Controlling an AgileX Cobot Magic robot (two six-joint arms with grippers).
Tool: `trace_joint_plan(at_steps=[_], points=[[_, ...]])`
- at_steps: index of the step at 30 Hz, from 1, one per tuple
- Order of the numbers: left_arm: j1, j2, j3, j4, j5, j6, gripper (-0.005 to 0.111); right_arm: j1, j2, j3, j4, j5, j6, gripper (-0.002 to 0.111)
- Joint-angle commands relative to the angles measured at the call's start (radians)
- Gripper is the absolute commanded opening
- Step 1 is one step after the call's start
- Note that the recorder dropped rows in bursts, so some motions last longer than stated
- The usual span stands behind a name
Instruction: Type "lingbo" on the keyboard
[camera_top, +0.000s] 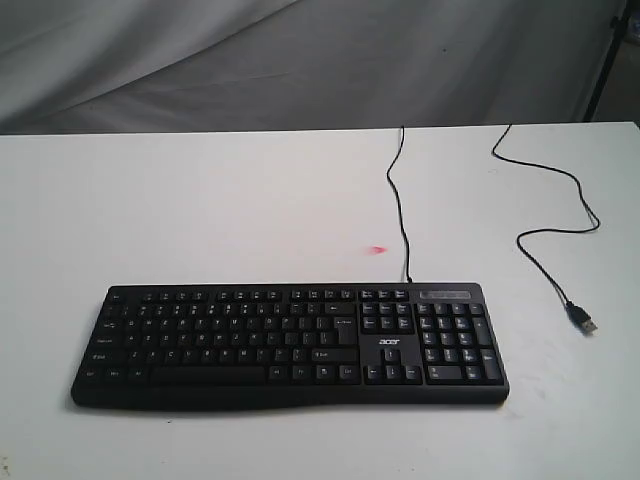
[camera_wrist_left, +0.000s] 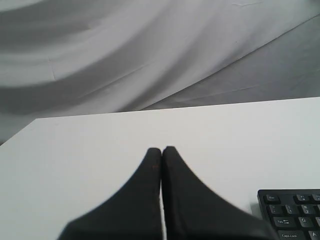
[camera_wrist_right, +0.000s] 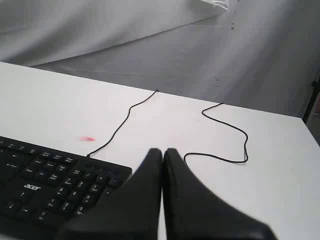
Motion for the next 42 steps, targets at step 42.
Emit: trace_joint_plan(at_steps=[42], points=[[-0.004,0.003,0.005,-0.001,-0.004,-0.003,0.001,-0.007,0.591,-0.689,0.089,0.267,-0.002,0.000]])
